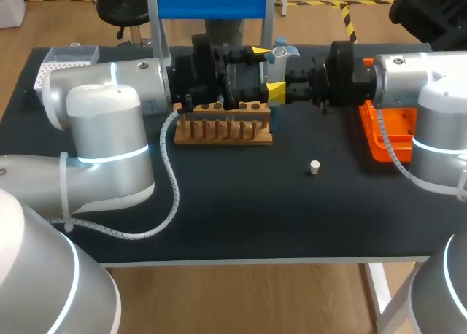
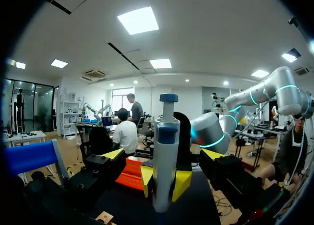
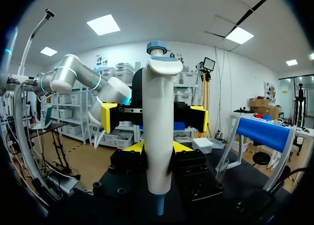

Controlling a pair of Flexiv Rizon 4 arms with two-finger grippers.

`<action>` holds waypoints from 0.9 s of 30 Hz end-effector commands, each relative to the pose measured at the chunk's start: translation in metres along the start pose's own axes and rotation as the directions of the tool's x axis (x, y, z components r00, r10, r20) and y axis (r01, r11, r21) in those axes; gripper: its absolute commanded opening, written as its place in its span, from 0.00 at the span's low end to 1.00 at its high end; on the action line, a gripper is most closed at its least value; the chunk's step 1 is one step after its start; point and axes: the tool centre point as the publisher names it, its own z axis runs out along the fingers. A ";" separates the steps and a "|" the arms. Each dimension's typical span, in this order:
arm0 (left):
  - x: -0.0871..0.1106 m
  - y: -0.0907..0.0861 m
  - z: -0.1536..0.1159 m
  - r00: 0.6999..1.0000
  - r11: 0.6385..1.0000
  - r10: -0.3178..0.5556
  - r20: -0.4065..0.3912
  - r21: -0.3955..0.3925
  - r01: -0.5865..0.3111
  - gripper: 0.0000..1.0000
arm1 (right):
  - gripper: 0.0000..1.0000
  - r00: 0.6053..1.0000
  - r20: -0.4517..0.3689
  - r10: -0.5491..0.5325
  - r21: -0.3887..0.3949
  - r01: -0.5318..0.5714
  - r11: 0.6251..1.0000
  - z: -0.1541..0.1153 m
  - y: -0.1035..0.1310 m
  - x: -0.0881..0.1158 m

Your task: Invert the test tube, pick up the pipette, mount the tip to pipette, aspirate from beaker and dispense into the tube, eject the tip, return the pipette, and cap with the stopper.

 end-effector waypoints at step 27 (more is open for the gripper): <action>0.002 0.002 0.002 1.000 1.000 0.002 0.009 0.006 -0.002 0.00 | 0.00 1.000 -0.013 -0.001 0.015 0.001 1.000 0.006 -0.001 -0.001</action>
